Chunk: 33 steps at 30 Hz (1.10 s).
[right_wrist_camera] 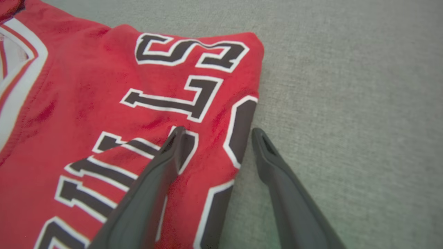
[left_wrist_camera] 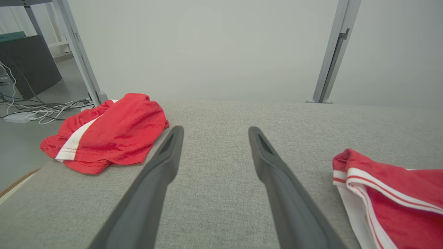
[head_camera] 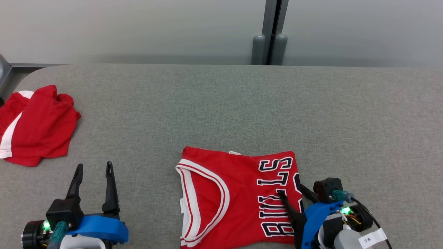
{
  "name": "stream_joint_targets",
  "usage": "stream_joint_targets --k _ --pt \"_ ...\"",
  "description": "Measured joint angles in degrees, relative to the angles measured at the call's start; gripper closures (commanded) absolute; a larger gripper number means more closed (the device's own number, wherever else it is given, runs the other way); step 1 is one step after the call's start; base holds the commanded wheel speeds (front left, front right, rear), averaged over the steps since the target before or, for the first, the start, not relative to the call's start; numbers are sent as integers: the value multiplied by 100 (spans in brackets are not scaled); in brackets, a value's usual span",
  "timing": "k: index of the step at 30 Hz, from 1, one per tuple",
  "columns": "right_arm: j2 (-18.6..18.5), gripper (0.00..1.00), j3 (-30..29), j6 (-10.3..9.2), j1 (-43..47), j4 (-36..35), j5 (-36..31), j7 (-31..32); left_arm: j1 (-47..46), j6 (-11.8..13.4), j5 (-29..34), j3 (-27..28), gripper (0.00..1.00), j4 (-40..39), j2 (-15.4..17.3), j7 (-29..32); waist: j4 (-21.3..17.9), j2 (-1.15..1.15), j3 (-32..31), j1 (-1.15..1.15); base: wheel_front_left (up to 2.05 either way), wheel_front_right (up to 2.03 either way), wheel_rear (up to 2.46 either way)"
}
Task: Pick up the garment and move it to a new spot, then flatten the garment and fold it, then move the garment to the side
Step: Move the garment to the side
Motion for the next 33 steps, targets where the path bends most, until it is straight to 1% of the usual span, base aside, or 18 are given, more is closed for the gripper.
stream_joint_targets --k 2,5,6,7,8,9,10,12,15,19,23,26,27,28,29,31,32,33 --pt "2 0 107 0 67 59 147 -4 -48 0 -22 -16 0 7 0 -8 5 0 34 0 0 0 0" --pt "0 0 219 -1 53 163 165 2 -58 2 -42 -12 0 35 14 -36 -4 -1 83 -1 0 0 0" --pt "-10 0 263 -1 51 156 281 1 -74 2 -45 -16 0 40 12 -40 -5 -1 100 -1 0 0 0" --pt "-21 23 304 -5 51 149 400 -3 -95 4 -52 -24 0 45 12 -53 -3 -1 111 -1 0 0 0" --pt "-30 55 346 -10 47 147 463 -5 -122 9 -59 -26 0 52 12 -54 -3 -1 121 0 0 0 0" --pt "-43 85 403 -11 41 133 512 -31 -148 18 -73 -31 0 56 12 -55 -5 -1 131 -1 0 0 0" --pt "-43 100 442 -11 21 119 543 -83 -168 23 -90 -30 0 52 9 -64 -9 -1 146 -1 0 0 0" --pt "-52 100 592 -8 -87 97 412 -129 -171 53 -101 -2 0 23 7 -82 -60 -1 201 -1 0 0 0" --pt "-208 100 790 0 -573 -4 226 -234 -219 58 -97 -20 0 -40 16 -107 -112 0 305 0 0 0 0" --pt "-593 100 1122 0 -1478 -71 176 -244 -442 75 -62 -91 0 -161 25 -136 -140 0 495 0 0 0 0" --pt "-978 100 1406 1 -2306 -14 294 -153 -701 49 -22 -132 0 -238 58 -158 -163 0 760 0 0 0 0" --pt "-1314 100 1568 1 -2943 22 444 -112 -887 51 46 -146 0 -443 116 -168 -263 0 1066 0 0 0 0" --pt "-1314 100 1568 1 -2943 22 444 -112 -887 51 46 -146 0 -443 116 -168 -263 0 1066 0 0 0 0" --pt "-1529 100 1616 1 -3309 57 535 -105 -1017 53 109 -157 0 -598 164 -174 -361 0 1295 1 0 0 0" --pt "-1529 100 1616 1 -3309 57 535 -105 -1017 53 109 -157 0 -598 164 -174 -361 0 1295 1 0 0 0" --pt "-1733 100 1642 1 -3651 103 625 -109 -1122 56 153 -154 0 -780 229 -174 -496 1 1553 1 0 0 0" --pt "-1937 100 1647 1 -3946 162 688 -130 -1229 58 208 -154 0 -964 320 -179 -649 1 1806 2 0 0 0" --pt "-1937 100 1647 1 -3946 162 688 -130 -1229 58 208 -154 0 -964 320 -179 -649 1 1806 2 0 0 0"
